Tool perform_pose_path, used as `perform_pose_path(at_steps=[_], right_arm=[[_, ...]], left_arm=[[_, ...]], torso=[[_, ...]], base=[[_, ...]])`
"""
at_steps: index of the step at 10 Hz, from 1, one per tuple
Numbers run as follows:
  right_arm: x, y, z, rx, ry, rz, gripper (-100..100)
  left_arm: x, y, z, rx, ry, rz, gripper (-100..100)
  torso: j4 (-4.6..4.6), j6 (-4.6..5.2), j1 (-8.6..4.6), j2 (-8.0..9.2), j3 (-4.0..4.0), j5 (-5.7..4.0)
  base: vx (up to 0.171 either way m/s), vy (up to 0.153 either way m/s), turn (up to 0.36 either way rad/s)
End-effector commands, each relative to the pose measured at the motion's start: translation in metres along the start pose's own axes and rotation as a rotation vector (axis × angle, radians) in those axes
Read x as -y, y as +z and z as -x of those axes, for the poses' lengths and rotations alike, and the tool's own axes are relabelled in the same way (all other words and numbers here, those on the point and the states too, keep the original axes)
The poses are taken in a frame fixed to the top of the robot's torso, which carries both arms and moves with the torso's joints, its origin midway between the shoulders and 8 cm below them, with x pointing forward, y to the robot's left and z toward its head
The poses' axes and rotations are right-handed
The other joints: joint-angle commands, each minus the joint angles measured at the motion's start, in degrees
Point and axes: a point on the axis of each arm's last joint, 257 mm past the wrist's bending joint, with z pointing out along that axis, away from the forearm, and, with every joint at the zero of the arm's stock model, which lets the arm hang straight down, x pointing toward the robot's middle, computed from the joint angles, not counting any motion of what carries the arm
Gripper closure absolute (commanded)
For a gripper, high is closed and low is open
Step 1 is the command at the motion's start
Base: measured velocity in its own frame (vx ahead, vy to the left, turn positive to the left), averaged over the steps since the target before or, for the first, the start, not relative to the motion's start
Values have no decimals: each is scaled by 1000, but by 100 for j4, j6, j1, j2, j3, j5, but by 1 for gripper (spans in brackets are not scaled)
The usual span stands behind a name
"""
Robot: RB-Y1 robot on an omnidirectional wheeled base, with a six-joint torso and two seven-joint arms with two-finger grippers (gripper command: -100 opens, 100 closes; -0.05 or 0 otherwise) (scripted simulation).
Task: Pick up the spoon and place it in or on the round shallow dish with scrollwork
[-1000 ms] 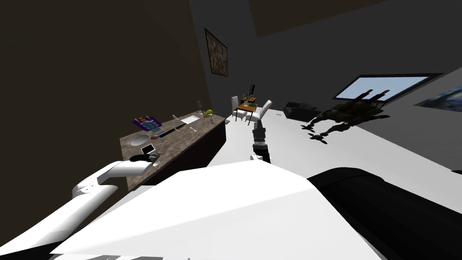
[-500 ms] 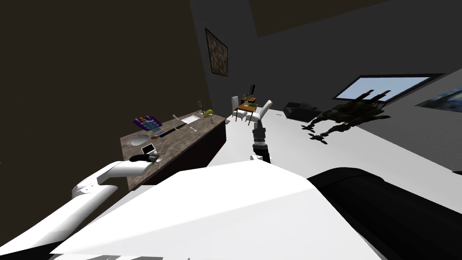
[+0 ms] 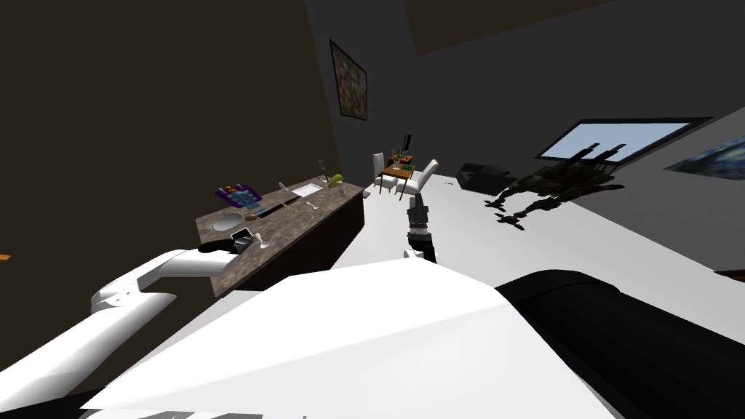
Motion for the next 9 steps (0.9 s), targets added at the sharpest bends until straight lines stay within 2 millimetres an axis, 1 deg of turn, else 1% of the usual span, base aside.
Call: perform_pose_path(at_steps=[1,5,6,9], right_arm=[[0,0,0,0,0,0,0],[0,0,0,0,0,0,0],[0,0,0,0,0,0,0],[0,0,0,0,0,0,0]], left_arm=[[21,-8,12,17,20,-40,-100],[69,-31,33,53,75,-143,-100],[69,-31,33,53,75,-143,-100],[106,-53,42,73,122,-223,-100]], torso=[[0,0,0,0,0,0],[0,-1,1,-2,0,0],[-1,0,3,-5,-2,1],[-4,1,1,-18,-10,1]], base=[[-126,-4,-6],[-123,0,-8],[-82,8,-7],[-91,-3,-8]])
